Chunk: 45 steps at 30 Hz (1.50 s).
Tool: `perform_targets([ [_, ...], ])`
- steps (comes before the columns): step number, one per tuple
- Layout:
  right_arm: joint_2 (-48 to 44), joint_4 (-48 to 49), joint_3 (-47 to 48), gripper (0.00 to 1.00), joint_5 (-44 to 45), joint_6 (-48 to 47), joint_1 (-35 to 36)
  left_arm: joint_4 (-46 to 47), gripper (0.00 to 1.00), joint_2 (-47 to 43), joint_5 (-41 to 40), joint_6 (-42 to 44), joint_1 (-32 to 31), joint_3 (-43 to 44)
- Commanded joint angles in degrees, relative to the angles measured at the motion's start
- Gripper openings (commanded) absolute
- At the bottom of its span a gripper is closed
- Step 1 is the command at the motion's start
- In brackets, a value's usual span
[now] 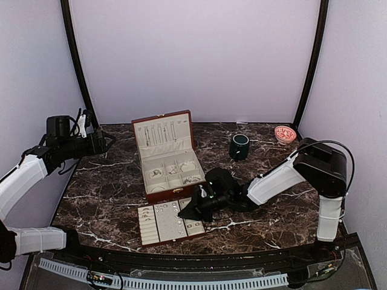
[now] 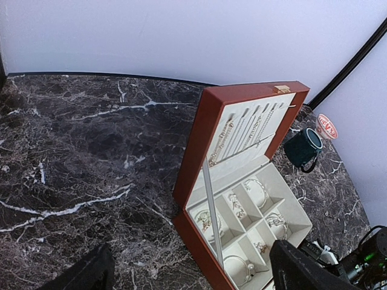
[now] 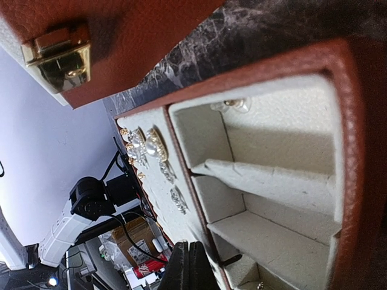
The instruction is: Organize the mixed jewelry
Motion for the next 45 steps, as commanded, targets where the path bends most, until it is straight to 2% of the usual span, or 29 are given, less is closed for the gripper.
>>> perform_targets([
  [1,-1.21,2.91,-0.76,0.00,-0.18,0.70,-0.46,1.40,0.92,-0.76,0.84,0.07,-0.26,-0.91],
  [19,-1.05,3.30,-1.81,0.00,0.32,1.42,0.13,1.43,0.92,-0.76,0.97,-0.08,-0.24,-0.91],
  [33,-1.59,-1.71,-1.17,0.00,1.96,-1.35,0.04,1.51,0.92,-0.85,1.10,-0.07,-0.27,-0.91],
  [41,-4.23,-7.51,0.78,0.17,3.40,-6.04,-0.33,1.51,0.92,-1.02,0.93,-0.11,-0.24,-0.95],
  [45,-5.64,-8.71,1.48,0.22,3.58,-8.25,-0.53,1.44,0.92,-1.09,0.80,-0.03,-0.30,-0.91],
])
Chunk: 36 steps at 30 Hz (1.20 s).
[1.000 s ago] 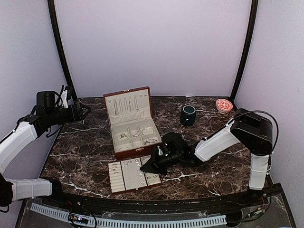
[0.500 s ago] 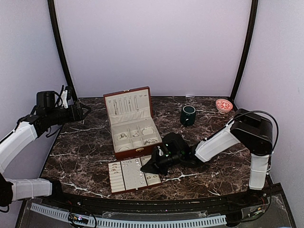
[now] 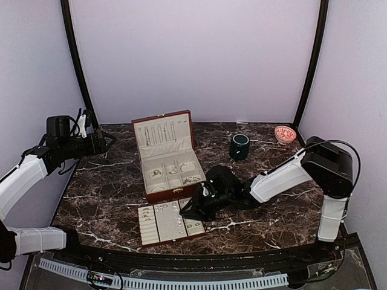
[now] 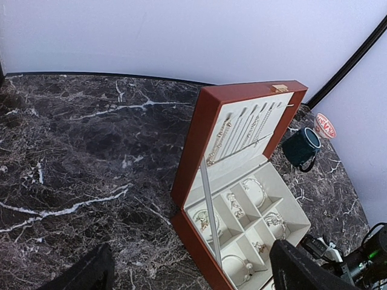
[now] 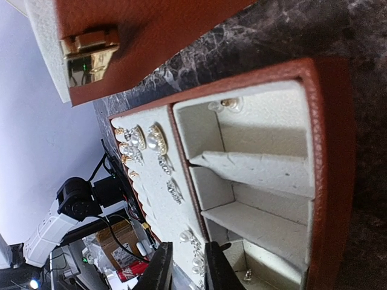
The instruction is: Organize the mixed jewelry
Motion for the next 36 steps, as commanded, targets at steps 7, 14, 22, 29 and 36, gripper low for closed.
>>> perform_targets([
  [7,-14.31,-18.55,1.34,0.32,8.92,-15.05,-4.22,1.32,0.92,-2.12,-1.28,0.58,-0.28,-1.11],
  [14,-27.40,-44.25,-1.76,0.33,23.80,-26.07,-15.43,0.98,0.92,-2.57,-3.06,1.18,-0.24,-1.01],
  [22,-33.22,-58.43,-6.84,0.33,31.53,-33.16,-29.14,0.46,0.92,-2.07,-5.00,1.68,-0.23,-0.86],
  [29,-35.84,-62.78,-10.48,0.32,33.50,-33.23,-30.81,0.36,0.92,-1.17,-5.17,1.67,-0.24,-0.77],
  [36,-35.74,-62.26,-12.34,0.22,33.88,-32.50,-30.83,0.45,0.92,-0.85,-4.79,1.49,-0.24,-0.75],
])
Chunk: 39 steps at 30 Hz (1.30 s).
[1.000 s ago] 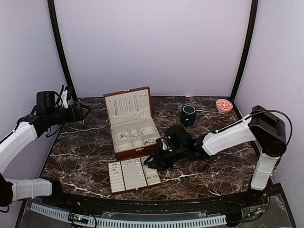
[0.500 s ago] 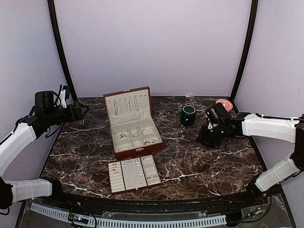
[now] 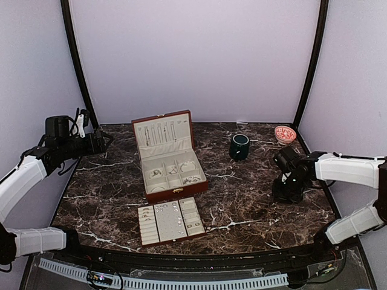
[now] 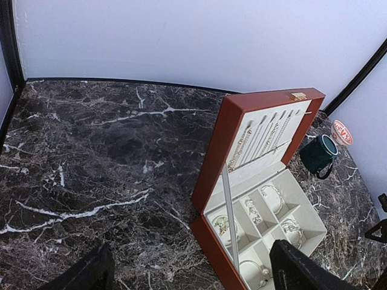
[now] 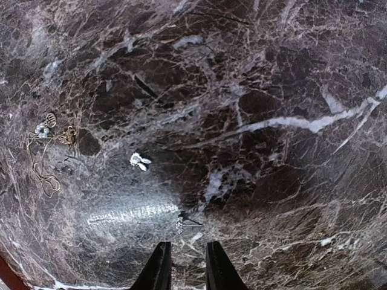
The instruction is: Organize the mixed jewelry
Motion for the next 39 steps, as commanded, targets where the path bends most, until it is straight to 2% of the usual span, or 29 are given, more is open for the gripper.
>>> perform_targets([
  [1,-0.46,-0.05,-0.65,0.20,1.52,-0.11,-0.06,0.48,0.92,0.05,0.01,0.39,-0.28,-0.50],
  [10,2.34,2.63,0.17,0.14,0.17,-1.01,-0.16,0.39,0.92,-0.13,-0.24,0.52,-0.26,-0.59],
  [39,4.36,4.77,-1.95,0.13,-0.46,-0.23,-0.07,0.56,0.92,0.32,0.41,0.26,-0.25,-0.58],
])
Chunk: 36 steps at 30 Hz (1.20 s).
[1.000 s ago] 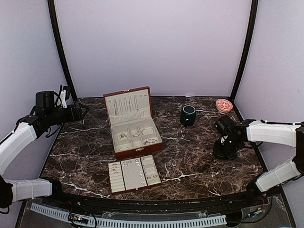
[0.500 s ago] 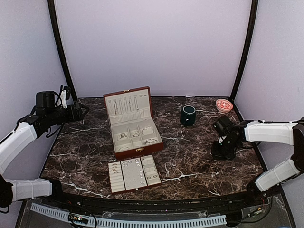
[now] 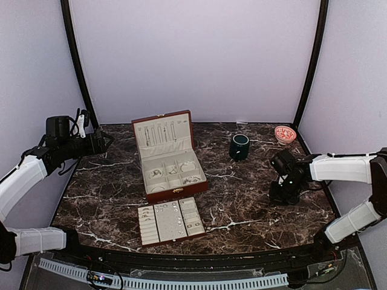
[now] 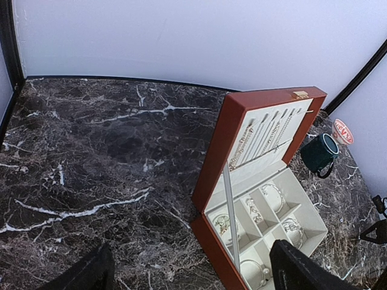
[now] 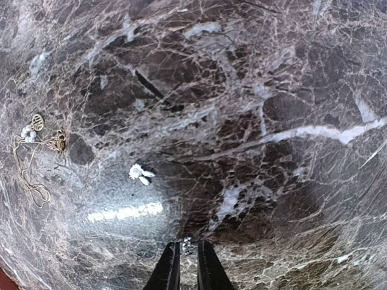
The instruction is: Organize the mixed jewelry
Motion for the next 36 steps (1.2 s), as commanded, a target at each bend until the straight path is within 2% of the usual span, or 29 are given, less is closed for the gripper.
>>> perform_targets([
  [1,0.55,0.60,-0.51,0.13,0.74,0.47,-0.10,0.49,0.92,-0.12,0.35,0.23,-0.25,-0.58],
  [12,0.72,1.03,-0.18,0.00,0.22,0.64,-0.06,0.66,0.92,0.03,0.43,0.28,-0.25,-0.60],
  [16,-0.82,0.99,0.78,0.00,-1.69,1.20,-0.06,0.64,0.92,0.05,0.52,0.23,-0.28,-0.62],
  [21,-4.26,3.97,1.58,0.00,-9.56,2.53,-0.06,0.59,0.92,0.03,0.60,0.14,-0.28,-0.59],
  [25,-5.99,9.52,0.77,0.00,-19.51,5.72,0.30,0.64,0.92,-0.16,0.73,0.13,-0.23,-0.64],
  [29,-5.74,15.89,0.32,0.00,-24.46,9.56,3.86,0.74,0.92,-0.47,0.78,0.16,-0.25,-0.71],
  [36,0.20,29.17,2.30,0.00,-28.19,17.06,15.67,0.74,0.92,-0.99,0.91,0.15,-0.28,-0.73],
])
